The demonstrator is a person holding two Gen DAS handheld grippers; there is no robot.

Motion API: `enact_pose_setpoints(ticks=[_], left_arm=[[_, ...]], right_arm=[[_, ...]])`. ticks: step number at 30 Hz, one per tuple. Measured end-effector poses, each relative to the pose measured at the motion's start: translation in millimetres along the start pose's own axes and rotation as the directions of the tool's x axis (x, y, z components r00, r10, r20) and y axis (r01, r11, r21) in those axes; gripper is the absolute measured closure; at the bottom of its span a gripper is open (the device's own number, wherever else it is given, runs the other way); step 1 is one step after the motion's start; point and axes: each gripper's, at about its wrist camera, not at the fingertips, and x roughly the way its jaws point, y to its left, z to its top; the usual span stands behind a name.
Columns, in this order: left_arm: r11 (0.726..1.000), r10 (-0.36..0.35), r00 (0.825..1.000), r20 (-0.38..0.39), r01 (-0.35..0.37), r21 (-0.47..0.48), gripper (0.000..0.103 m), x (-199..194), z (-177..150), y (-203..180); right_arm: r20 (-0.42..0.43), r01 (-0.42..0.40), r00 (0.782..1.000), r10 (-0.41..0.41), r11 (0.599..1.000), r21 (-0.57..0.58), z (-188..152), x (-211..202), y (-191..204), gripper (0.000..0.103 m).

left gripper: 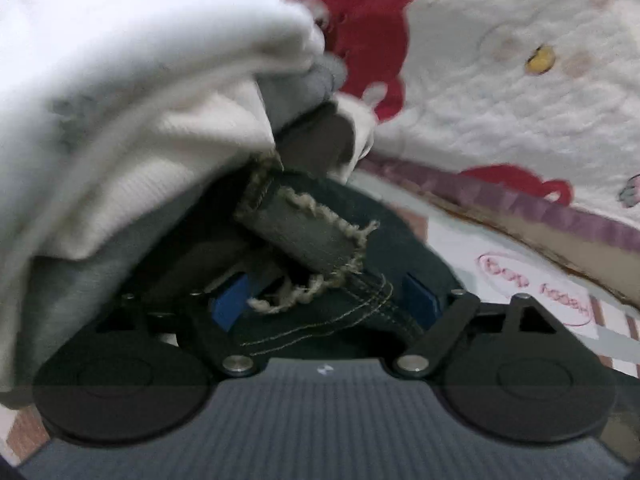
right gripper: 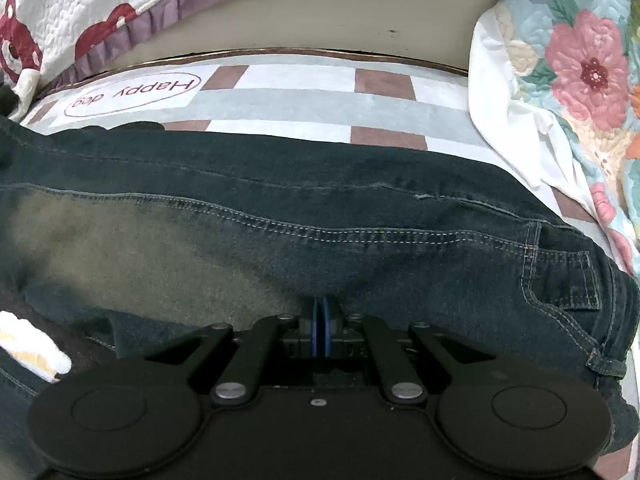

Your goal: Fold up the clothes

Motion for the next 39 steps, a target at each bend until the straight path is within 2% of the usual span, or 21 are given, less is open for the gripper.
enact_pose_setpoints(ticks=[2, 3, 5, 7, 9, 10, 13, 16, 18, 19, 20, 21, 22, 24, 25, 26, 28, 30, 34, 37, 39], left_arm=[[1.0, -0.02, 0.999, -0.026, 0.02, 0.005, 0.026, 12.3, -6.0, -2.0], [1.0, -0.025, 0.999, -0.035, 0.025, 0.009, 0.056, 17.6, -9.7, -3.2], [0.999, -0.034, 0.998, -0.053, 0.035, 0.017, 0.099, 28.0, -17.1, -5.6], [0.998, -0.034, 0.999, -0.032, 0.036, 0.054, 0.099, 24.9, -22.3, -12.9], [0.991, -0.039, 0.997, 0.07, 0.029, 0.134, 0.099, -9.1, -21.6, -28.4], [0.986, -0.069, 0.987, 0.142, 0.046, 0.16, 0.099, -35.2, -19.8, -34.8], [0.969, -0.161, 0.931, 0.328, 0.086, 0.232, 0.099, -114.4, -20.7, -52.3], [0.965, -0.196, 0.895, 0.402, 0.104, 0.239, 0.097, -166.5, -33.8, -60.5], [0.974, -0.11, 0.923, 0.369, 0.026, 0.226, 0.095, -159.8, -43.8, -59.0], [0.971, -0.026, 0.946, 0.322, -0.053, 0.233, 0.095, -141.1, -48.7, -55.8], [0.967, 0.053, 0.969, 0.24, -0.11, 0.231, 0.095, -114.9, -53.7, -47.0], [0.962, 0.123, 0.981, 0.147, -0.154, 0.226, 0.095, -87.8, -58.7, -36.2], [0.97, 0.154, 0.987, 0.04, -0.158, 0.185, 0.095, -63.3, -62.7, -20.8], [0.994, 0.108, 0.988, -0.112, -0.104, 0.04, 0.095, -38.6, -66.0, 9.4], [0.995, 0.101, 0.987, -0.126, -0.101, 0.006, 0.094, -36.1, -65.6, 15.8], [0.994, 0.103, 0.986, -0.128, -0.106, -0.013, 0.092, -35.4, -64.9, 19.7], [0.986, 0.162, 0.982, -0.103, -0.156, 0.057, 0.085, -35.0, -66.8, 10.1], [0.974, 0.202, 0.976, -0.076, -0.192, 0.118, 0.085, -34.5, -68.6, -0.4], [0.978, 0.18, 0.983, -0.047, -0.173, 0.118, 0.085, -34.6, -67.8, -6.9], [0.98, 0.171, 0.985, -0.012, -0.169, 0.108, 0.084, -35.9, -63.3, -7.6], [0.982, 0.161, 0.987, 0.023, -0.162, 0.097, 0.084, -41.5, -62.8, -6.4]], right_arm=[[-0.01, 0.012, 1.0, -0.012, 1.0, -0.008, 1.9, 0.2, 2.2, 0.097], [-0.016, 0.02, 1.0, -0.02, 1.0, -0.014, 2.9, 0.2, 3.7, 0.097], [-0.023, 0.039, 0.999, -0.039, 0.999, -0.025, 4.8, 0.1, 7.3, 0.096], [-0.021, 0.055, 0.998, -0.055, 0.998, -0.026, 4.1, 0.2, 9.9, 0.095], [-0.014, 0.063, 0.998, -0.063, 0.998, -0.019, 2.6, 0.0, 10.5, 0.095], [-0.01, 0.066, 0.998, -0.066, 0.998, -0.014, 1.8, -0.1, 10.5, 0.095], [-0.007, 0.07, 0.998, -0.07, 0.998, 0.003, 0.6, -0.9, 9.2, 0.095], [-0.01, 0.071, 0.997, -0.071, 0.997, 0.023, 0.9, -2.6, 5.7, 0.092], [-0.006, 0.066, 0.998, -0.066, 0.997, 0.044, 1.3, -5.7, -0.1, 0.081], [0.001, 0.064, 0.998, -0.064, 0.996, 0.056, 0.9, -8.1, -4.5, 0.075], [0.012, 0.065, 0.998, -0.066, 0.995, 0.075, 0.4, -11.2, -10.0, 0.075], [0.028, 0.069, 0.997, -0.072, 0.992, 0.102, -0.1, -15.2, -17.1, 0.075], [0.047, 0.07, 0.996, -0.077, 0.988, 0.135, -1.0, -19.9, -25.1, 0.075], [0.096, 0.05, 0.993, -0.072, 0.974, 0.219, -3.6, -31.3, -45.0, 0.076], [0.116, 0.053, 0.99, -0.085, 0.965, 0.258, -4.7, -36.8, -54.8, 0.074], [0.129, 0.076, 0.985, -0.117, 0.954, 0.29, -5.6, -41.9, -64.0, 0.064], [0.145, 0.126, 0.971, -0.189, 0.924, 0.362, -8.6, -51.4, -86.0, 0.049], [0.142, 0.137, 0.966, -0.216, 0.895, 0.425, -14.0, -57.6, -112.3, 0.049], [0.115, 0.153, 0.962, -0.247, 0.838, 0.524, -36.2, -65.4, -155.7, 0.048], [0.149, 0.105, 0.957, -0.249, 0.776, 0.622, -61.9, -72.6, -184.1, 0.048], [0.203, 0.059, 0.94, -0.273, 0.719, 0.692, -81.0, -80.0, -196.4, 0.048]])
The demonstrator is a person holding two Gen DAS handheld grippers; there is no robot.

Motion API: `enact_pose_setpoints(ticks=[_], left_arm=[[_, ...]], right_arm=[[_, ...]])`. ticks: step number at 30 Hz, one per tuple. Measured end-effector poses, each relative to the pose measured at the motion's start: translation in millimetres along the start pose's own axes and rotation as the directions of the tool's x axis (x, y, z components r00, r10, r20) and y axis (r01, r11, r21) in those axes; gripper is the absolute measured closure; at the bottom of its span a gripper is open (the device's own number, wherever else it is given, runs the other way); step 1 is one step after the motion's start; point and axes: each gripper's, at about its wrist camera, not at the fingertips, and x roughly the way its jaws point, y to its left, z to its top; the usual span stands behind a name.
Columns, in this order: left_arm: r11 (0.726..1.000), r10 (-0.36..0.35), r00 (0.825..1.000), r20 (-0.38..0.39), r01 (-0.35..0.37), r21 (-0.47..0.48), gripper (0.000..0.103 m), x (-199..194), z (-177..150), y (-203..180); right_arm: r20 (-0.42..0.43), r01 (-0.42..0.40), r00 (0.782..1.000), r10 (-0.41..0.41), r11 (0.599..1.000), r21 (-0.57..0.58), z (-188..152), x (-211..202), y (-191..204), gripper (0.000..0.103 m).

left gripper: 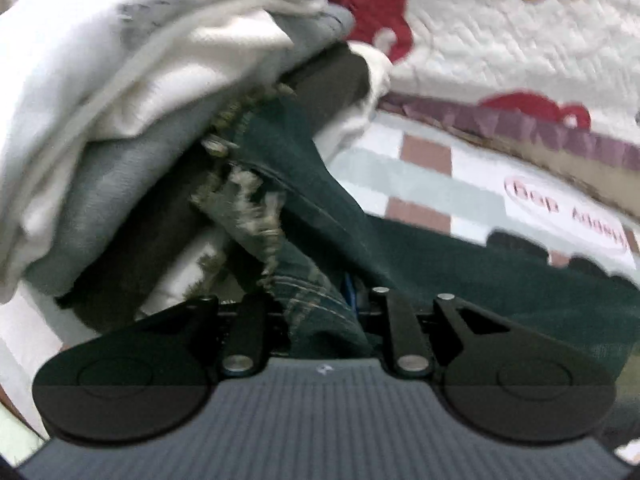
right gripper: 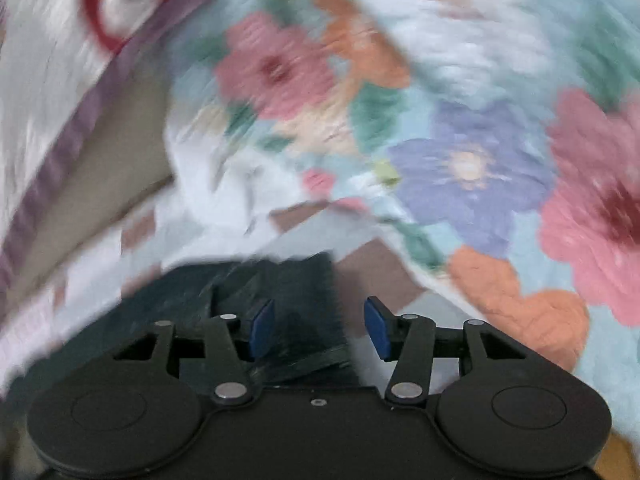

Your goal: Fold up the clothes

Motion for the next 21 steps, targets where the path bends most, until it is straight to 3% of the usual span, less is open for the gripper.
enact_pose_setpoints(ticks=[3, 7, 10, 13, 15, 16, 17, 18, 19, 20, 21], left_arm=[[1.0, 0.0, 0.999, 0.032, 0.0, -0.003, 0.085, 1.5, 2.0, -0.9], [1.0, 0.001, 0.999, 0.045, -0.002, 0.028, 0.085, 12.5, 6.7, -9.2], [0.998, -0.003, 0.999, 0.049, 0.0, 0.056, 0.085, 18.9, 8.7, -15.0], [0.998, -0.012, 0.999, 0.04, 0.009, 0.067, 0.085, 21.1, 6.5, -15.0], [0.996, -0.011, 0.999, 0.038, 0.007, 0.086, 0.085, 21.2, 6.0, -16.6], [0.995, -0.009, 0.999, 0.037, 0.006, 0.096, 0.085, 21.1, 5.9, -17.6], [0.994, -0.004, 0.999, 0.036, 0.0, 0.106, 0.085, 21.0, 5.6, -18.9], [0.994, 0.003, 1.0, 0.029, -0.006, 0.113, 0.085, 21.4, 5.0, -20.1], [0.993, 0.009, 1.0, 0.021, -0.012, 0.12, 0.085, 22.2, 4.4, -21.2], [0.993, 0.011, 1.0, 0.01, -0.012, 0.119, 0.085, 23.3, 4.0, -21.7], [0.994, 0.007, 1.0, 0.0, -0.007, 0.108, 0.085, 24.0, 3.8, -21.0]], right_arm=[[0.002, -0.093, 0.996, 0.094, 0.98, 0.178, 2.5, 7.9, -23.0, 0.048], [0.007, -0.21, 0.974, 0.228, 0.883, 0.42, 8.0, 24.3, -48.8, 0.047], [-0.031, -0.21, 0.957, 0.287, 0.767, 0.606, 12.4, 45.2, -55.9, 0.043], [-0.086, -0.186, 0.949, 0.304, 0.759, 0.624, 18.9, 61.6, -45.2, 0.043], [-0.091, -0.23, 0.933, 0.349, 0.771, 0.595, 24.2, 65.3, -30.1, 0.051], [-0.09, -0.263, 0.922, 0.378, 0.778, 0.571, 27.1, 65.7, -21.0, 0.074], [-0.089, -0.296, 0.91, 0.406, 0.783, 0.547, 29.9, 66.1, -11.9, 0.082], [-0.082, -0.354, 0.881, 0.466, 0.764, 0.539, 30.4, 64.9, -0.8, 0.082], [-0.065, -0.44, 0.825, 0.561, 0.71, 0.55, 28.0, 61.6, 13.0, 0.082], [-0.087, -0.498, 0.779, 0.621, 0.698, 0.515, 25.9, 56.3, 31.9, 0.082], [-0.163, -0.53, 0.755, 0.635, 0.738, 0.418, 24.0, 48.6, 57.2, 0.082]])
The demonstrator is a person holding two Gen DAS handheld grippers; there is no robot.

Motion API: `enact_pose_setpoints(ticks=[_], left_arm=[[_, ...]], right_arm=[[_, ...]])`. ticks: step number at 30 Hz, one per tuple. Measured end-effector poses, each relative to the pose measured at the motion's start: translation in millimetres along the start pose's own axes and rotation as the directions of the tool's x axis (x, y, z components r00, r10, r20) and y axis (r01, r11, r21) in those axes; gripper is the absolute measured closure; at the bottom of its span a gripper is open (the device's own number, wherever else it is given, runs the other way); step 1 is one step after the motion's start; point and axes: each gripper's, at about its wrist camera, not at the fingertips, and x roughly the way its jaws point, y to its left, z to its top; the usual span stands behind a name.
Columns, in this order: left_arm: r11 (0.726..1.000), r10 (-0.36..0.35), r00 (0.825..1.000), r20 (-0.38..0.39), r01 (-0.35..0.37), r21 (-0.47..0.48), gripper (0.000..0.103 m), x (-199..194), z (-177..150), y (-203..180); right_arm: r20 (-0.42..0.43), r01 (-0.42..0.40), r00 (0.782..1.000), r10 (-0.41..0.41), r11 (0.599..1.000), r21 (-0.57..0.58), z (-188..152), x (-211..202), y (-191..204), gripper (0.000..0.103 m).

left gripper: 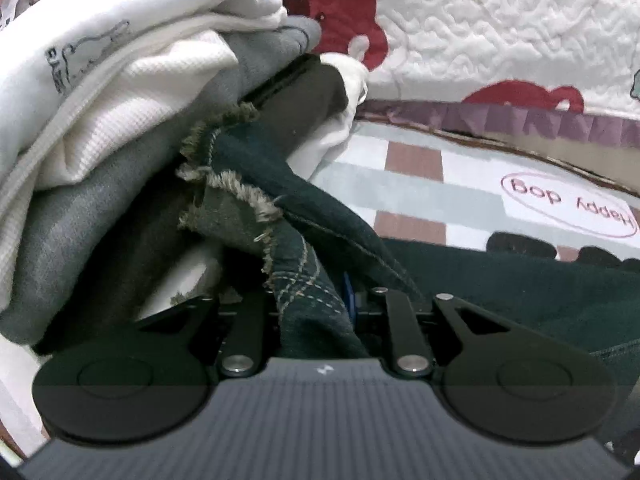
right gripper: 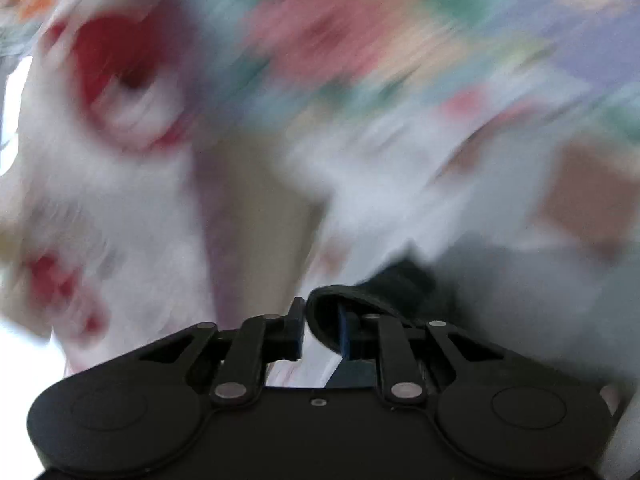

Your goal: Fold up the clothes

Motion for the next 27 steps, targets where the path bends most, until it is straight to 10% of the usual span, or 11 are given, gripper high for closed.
enact_pose_setpoints(ticks=[3, 8, 14, 19, 23, 27], left_arm=[[0.999, -0.018, 1.0, -0.02, 0.017, -0.035, 0.086, 0.5, -0.8, 2.7], [0.999, -0.012, 0.999, -0.031, 0.011, -0.043, 0.085, 2.5, -1.2, 4.3], [0.999, -0.005, 0.998, -0.057, 0.002, -0.04, 0.084, 6.9, -0.7, 3.4], [1.0, 0.02, 0.998, -0.052, -0.02, -0.002, 0.081, 12.7, -2.8, 0.3], [0.995, 0.059, 0.997, -0.044, -0.055, 0.081, 0.084, 20.9, -11.5, -9.7], [0.992, 0.057, 0.998, -0.012, -0.055, 0.109, 0.1, 21.7, -11.4, -13.3]], right_arm=[[-0.168, 0.124, 0.964, -0.204, 0.91, -0.395, -40.0, 30.5, 53.6, 0.081], [-0.101, 0.272, 0.889, -0.446, 0.694, -0.667, -86.0, 59.4, 74.6, 0.07], [0.018, 0.358, 0.872, -0.488, 0.613, -0.704, -92.1, 64.3, 83.6, 0.049], [0.19, 0.534, 0.81, -0.555, 0.564, -0.63, -91.9, 67.5, 86.6, 0.037], [0.284, 0.63, 0.765, -0.578, 0.579, -0.518, -91.5, 63.3, 79.9, 0.036], [0.375, 0.673, 0.729, -0.573, 0.496, -0.549, -85.0, 72.6, 75.3, 0.043]])
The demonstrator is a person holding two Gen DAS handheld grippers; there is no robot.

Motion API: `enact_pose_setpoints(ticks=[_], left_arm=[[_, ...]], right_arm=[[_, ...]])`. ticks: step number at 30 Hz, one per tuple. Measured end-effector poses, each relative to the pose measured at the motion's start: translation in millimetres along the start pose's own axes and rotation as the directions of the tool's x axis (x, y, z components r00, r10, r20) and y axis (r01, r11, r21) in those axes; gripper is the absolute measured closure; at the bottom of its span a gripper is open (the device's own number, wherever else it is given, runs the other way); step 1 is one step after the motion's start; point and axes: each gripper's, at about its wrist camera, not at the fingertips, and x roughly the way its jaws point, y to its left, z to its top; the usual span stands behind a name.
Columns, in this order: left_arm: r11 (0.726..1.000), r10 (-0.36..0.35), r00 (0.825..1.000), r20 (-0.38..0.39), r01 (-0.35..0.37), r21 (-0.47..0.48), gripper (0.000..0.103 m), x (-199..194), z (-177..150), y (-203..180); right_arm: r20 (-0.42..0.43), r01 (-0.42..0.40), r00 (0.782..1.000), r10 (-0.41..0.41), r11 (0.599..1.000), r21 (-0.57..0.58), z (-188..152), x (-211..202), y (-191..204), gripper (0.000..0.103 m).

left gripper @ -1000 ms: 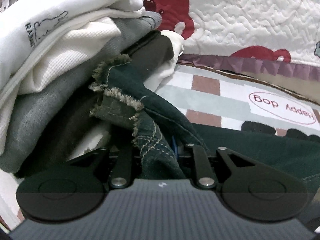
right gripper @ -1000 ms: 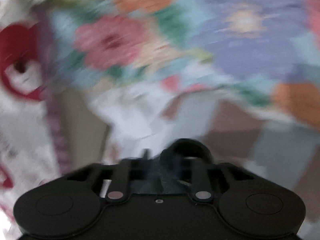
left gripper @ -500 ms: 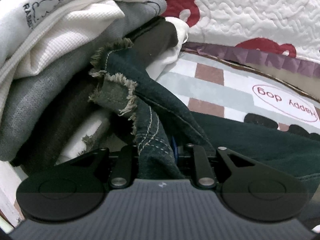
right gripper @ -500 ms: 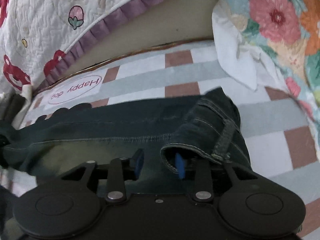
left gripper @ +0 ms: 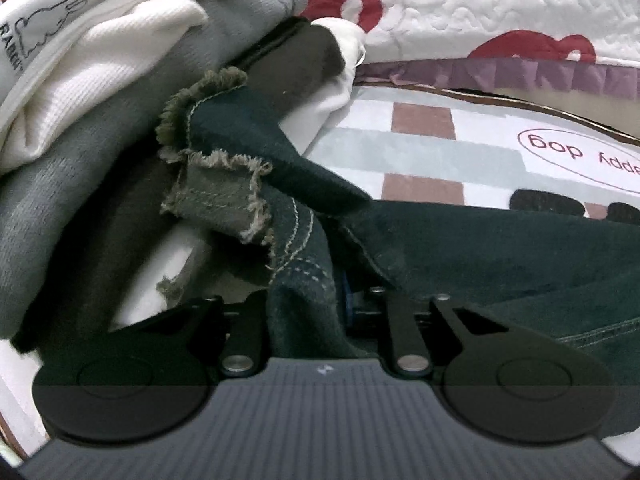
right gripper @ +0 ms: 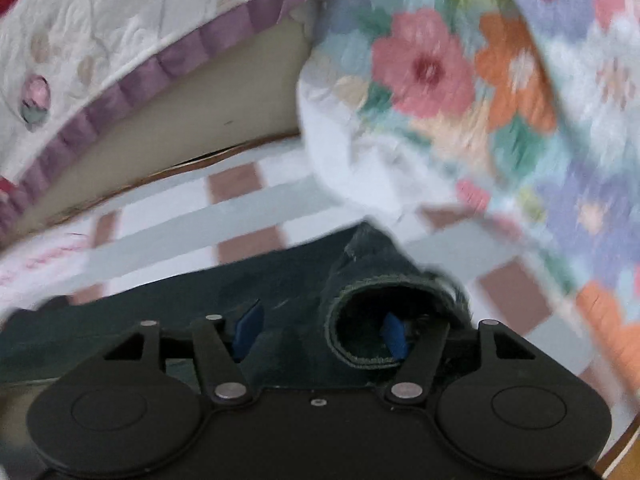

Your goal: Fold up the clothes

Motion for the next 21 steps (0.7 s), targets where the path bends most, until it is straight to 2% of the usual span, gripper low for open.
enact_pose_setpoints(ticks=[1, 4, 6, 9, 12, 16, 18, 21], left_arm=[[1.0, -0.001, 1.0, 0.022, 0.001, 0.013, 0.1, -3.1, 1.0, -0.4], [0.998, -0.005, 0.992, 0.126, -0.003, 0.064, 0.101, -28.9, 6.5, -1.3], [0.999, -0.015, 0.98, 0.199, 0.005, 0.051, 0.101, -53.9, 12.8, 3.6], [1.0, -0.024, 0.957, 0.288, 0.018, 0.021, 0.101, -89.4, 21.6, 12.8], [1.0, -0.011, 0.951, 0.308, 0.014, -0.007, 0.101, -113.7, 25.2, 22.5], [0.997, -0.054, 0.943, 0.329, 0.066, -0.028, 0.101, -146.6, 25.2, 28.2], [0.995, -0.078, 0.94, 0.332, 0.092, -0.026, 0.101, -159.7, 28.3, 27.2], [0.983, -0.16, 0.944, 0.289, 0.18, -0.043, 0.101, -159.0, 40.2, 24.9]], right_arm=[[0.017, 0.019, 1.0, -0.019, 0.999, -0.04, 3.4, 4.7, -0.1, 0.096], [0.149, 0.024, 0.989, -0.021, 1.0, -0.018, 18.2, -10.2, -15.7, 0.096], [0.229, 0.016, 0.973, -0.022, 1.0, 0.027, 27.6, -28.0, -26.9, 0.097], [0.302, 0.018, 0.953, -0.029, 0.999, 0.037, 39.3, -53.6, -43.8, 0.098], [0.344, 0.01, 0.938, -0.033, 0.998, 0.068, 47.7, -76.6, -64.8, 0.099], [0.395, -0.006, 0.917, -0.045, 0.992, 0.127, 56.5, -107.0, -92.5, 0.099], [0.4, -0.013, 0.916, -0.035, 0.993, 0.116, 62.8, -117.1, -102.0, 0.099], [0.381, -0.016, 0.924, -0.022, 0.995, 0.094, 74.2, -119.3, -113.1, 0.099]])
